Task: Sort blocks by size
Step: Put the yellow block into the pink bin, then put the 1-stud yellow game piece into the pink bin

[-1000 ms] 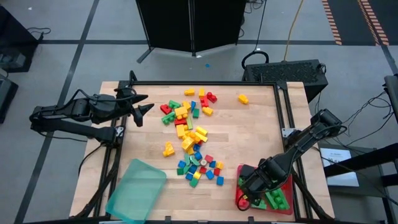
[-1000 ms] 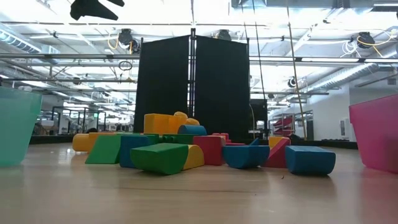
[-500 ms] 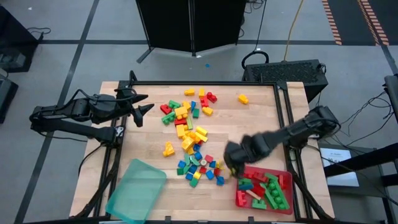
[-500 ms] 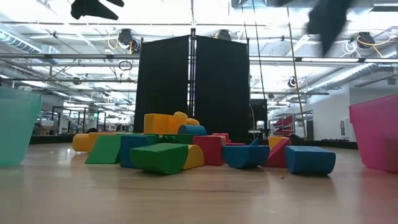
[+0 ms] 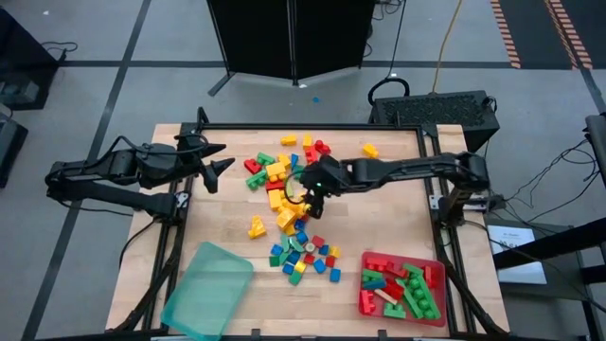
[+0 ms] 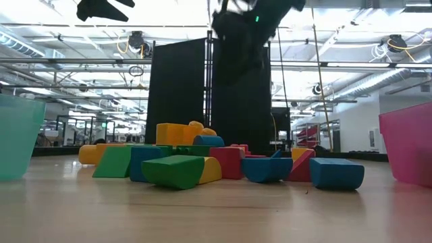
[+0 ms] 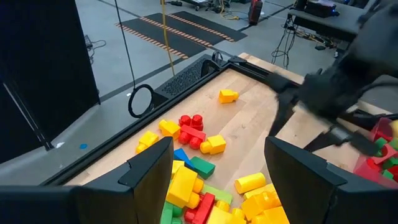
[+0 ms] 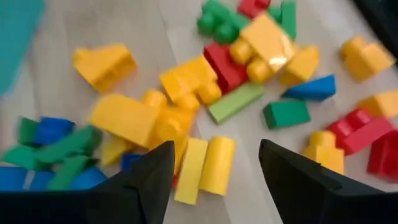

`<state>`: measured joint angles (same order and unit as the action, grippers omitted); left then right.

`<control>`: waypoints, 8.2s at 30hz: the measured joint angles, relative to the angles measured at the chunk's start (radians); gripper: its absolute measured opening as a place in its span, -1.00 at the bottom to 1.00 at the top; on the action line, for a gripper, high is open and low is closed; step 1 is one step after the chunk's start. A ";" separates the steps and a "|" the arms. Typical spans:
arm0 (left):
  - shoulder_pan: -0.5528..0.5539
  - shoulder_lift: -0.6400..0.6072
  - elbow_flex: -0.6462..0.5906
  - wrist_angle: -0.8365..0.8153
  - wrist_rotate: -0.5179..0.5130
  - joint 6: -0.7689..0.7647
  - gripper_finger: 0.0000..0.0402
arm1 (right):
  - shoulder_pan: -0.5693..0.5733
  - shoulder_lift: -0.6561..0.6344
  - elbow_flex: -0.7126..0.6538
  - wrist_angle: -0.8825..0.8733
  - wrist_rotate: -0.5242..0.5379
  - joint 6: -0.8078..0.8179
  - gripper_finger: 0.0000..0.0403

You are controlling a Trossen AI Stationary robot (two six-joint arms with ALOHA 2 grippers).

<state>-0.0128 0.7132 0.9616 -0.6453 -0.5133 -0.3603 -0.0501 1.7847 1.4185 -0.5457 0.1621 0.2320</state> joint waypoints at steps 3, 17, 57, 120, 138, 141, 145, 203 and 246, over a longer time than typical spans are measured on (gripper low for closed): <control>0.000 0.000 0.000 0.000 0.000 0.000 0.27 | -0.016 0.059 0.000 0.003 -0.016 -0.002 0.13; 0.000 0.000 0.000 0.000 0.000 -0.001 0.27 | -0.040 0.243 0.000 0.023 -0.041 -0.001 0.13; 0.000 0.000 0.000 -0.001 0.000 0.001 0.27 | -0.095 0.301 0.338 -0.322 -0.160 -0.022 -1.00; 0.002 0.000 0.000 -0.030 0.002 0.000 0.27 | -0.042 0.138 0.340 -0.603 -0.196 0.038 -0.44; 0.002 0.000 0.000 -0.029 0.012 -0.001 0.27 | 0.613 -0.124 0.198 -0.912 -0.205 1.039 -0.44; 0.002 0.000 0.000 -0.029 0.014 0.000 0.27 | 0.661 -0.123 0.093 -0.778 -0.233 1.128 -0.44; 0.002 0.000 0.000 -0.030 0.015 -0.001 0.27 | 0.688 -0.124 -0.034 -0.608 -0.289 1.176 -0.44; 0.002 0.000 0.000 -0.045 0.030 -0.053 0.27 | -0.625 0.052 -0.010 -0.569 0.004 -0.063 0.36; 0.002 0.000 0.000 -0.045 0.007 -0.079 0.27 | -0.727 0.210 -0.021 -0.486 -0.115 -0.121 -0.45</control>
<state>-0.0105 0.7132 0.9615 -0.6903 -0.5060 -0.4397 -0.7769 1.9945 1.3975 -1.0313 0.0475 0.1108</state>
